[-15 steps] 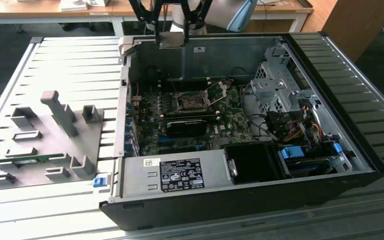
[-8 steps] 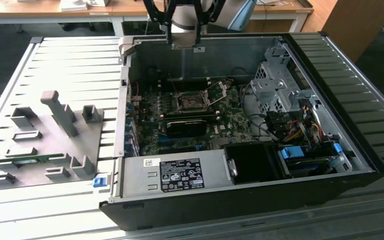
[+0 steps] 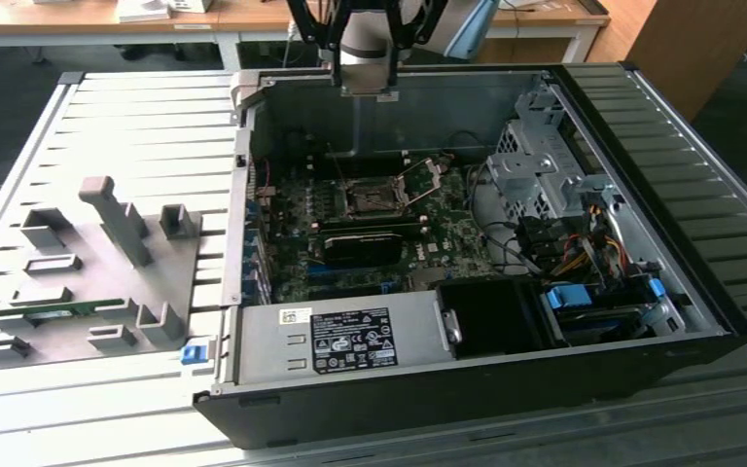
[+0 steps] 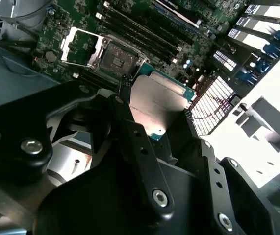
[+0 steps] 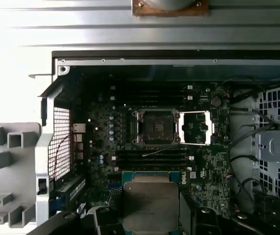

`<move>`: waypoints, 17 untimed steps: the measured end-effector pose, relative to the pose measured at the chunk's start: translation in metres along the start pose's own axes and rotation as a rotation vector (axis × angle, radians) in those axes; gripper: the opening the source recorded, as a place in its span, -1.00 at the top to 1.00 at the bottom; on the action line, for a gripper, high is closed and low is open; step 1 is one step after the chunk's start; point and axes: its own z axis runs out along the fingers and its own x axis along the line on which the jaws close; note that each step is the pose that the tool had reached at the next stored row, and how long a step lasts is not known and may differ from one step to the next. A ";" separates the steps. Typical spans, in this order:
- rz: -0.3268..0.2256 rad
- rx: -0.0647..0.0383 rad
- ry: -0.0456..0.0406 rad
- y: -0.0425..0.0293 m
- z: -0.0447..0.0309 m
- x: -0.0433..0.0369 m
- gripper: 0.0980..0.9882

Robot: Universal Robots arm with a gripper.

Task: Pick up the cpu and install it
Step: 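Place the cpu into insertion slot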

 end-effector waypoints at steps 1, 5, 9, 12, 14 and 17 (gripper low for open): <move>0.006 0.000 -0.0002 0.0000 0.0001 -0.0003 0.00; 0.054 0.000 -0.0013 0.0000 0.0005 -0.0003 0.00; 0.104 0.000 -0.0026 0.0000 0.0009 -0.0003 0.00; 0.136 0.000 -0.0034 0.0000 0.0011 -0.0003 0.00; 0.155 0.000 -0.0039 0.0000 0.0012 -0.0003 0.00; 0.180 0.000 -0.0045 0.0000 0.0014 -0.0003 0.00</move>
